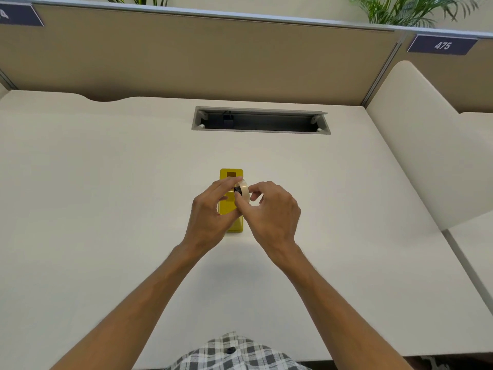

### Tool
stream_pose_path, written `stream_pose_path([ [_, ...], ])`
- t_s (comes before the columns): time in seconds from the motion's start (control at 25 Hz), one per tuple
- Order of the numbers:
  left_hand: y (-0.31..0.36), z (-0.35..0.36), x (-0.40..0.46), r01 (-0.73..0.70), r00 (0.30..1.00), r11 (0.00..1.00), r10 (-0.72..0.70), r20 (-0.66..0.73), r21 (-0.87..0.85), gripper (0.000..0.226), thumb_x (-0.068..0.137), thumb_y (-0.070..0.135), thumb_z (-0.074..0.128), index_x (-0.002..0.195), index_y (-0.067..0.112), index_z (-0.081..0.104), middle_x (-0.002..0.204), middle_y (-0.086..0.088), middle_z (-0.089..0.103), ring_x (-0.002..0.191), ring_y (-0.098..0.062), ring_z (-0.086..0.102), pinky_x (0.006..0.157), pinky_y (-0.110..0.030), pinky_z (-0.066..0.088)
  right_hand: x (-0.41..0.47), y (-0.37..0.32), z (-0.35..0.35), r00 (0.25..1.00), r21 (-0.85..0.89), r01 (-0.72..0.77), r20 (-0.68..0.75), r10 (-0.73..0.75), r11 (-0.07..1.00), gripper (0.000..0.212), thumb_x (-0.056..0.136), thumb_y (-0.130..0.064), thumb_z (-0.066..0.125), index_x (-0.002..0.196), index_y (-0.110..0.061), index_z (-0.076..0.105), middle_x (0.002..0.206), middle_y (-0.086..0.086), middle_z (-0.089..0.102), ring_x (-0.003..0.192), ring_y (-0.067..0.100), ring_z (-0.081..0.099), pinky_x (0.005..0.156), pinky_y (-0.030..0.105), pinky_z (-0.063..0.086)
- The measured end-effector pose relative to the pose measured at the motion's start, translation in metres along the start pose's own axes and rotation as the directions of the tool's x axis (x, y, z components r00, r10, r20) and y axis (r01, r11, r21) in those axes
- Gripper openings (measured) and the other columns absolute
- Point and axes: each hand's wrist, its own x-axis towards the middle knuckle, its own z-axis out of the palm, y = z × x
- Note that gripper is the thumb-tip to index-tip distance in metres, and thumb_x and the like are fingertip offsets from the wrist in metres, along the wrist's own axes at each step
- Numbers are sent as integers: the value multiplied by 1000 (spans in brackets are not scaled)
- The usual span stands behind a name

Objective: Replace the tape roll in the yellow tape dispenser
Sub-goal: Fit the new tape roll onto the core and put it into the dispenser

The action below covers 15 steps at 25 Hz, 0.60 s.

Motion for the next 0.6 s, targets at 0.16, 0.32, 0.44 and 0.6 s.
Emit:
stream_pose_path([
  [0.16, -20, -2, 3, 33, 998, 987, -41, 47, 155, 57, 81, 25, 74, 134, 23, 53, 135, 5, 57, 128, -12, 50, 98, -41, 49, 2, 5, 18, 999, -22, -12, 39, 13, 1000, 22, 80, -47, 69, 76, -26, 71, 69, -10, 64, 66, 11, 56, 51, 24, 30],
  [0.32, -33, -5, 0, 105, 991, 980, -117, 67, 168, 70, 77, 40, 75, 138, 24, 46, 139, 5, 53, 131, -10, 46, 104, -33, 44, 9, 10, 35, 997, -11, -58, 44, 58, 998, 23, 81, -47, 68, 76, -25, 71, 68, -9, 64, 66, 12, 57, 53, 24, 33],
  [0.44, -45, -11, -2, 105, 987, 964, -131, 95, 245, 72, 79, 52, 69, 140, 23, 44, 141, 6, 50, 133, -9, 43, 104, -30, 43, 16, 11, 45, 995, -10, -88, 46, 88, 996, 24, 81, -47, 68, 76, -24, 70, 69, -8, 65, 66, 13, 58, 54, 25, 37],
  [0.6, -66, -23, -12, 47, 982, 907, -120, 149, 418, 69, 88, 59, 50, 143, 18, 42, 149, 1, 43, 141, -13, 33, 110, -31, 35, 26, 11, 58, 992, -21, -112, 54, 113, 993, 25, 81, -47, 67, 75, -23, 69, 70, -8, 65, 68, 14, 59, 55, 27, 40],
])
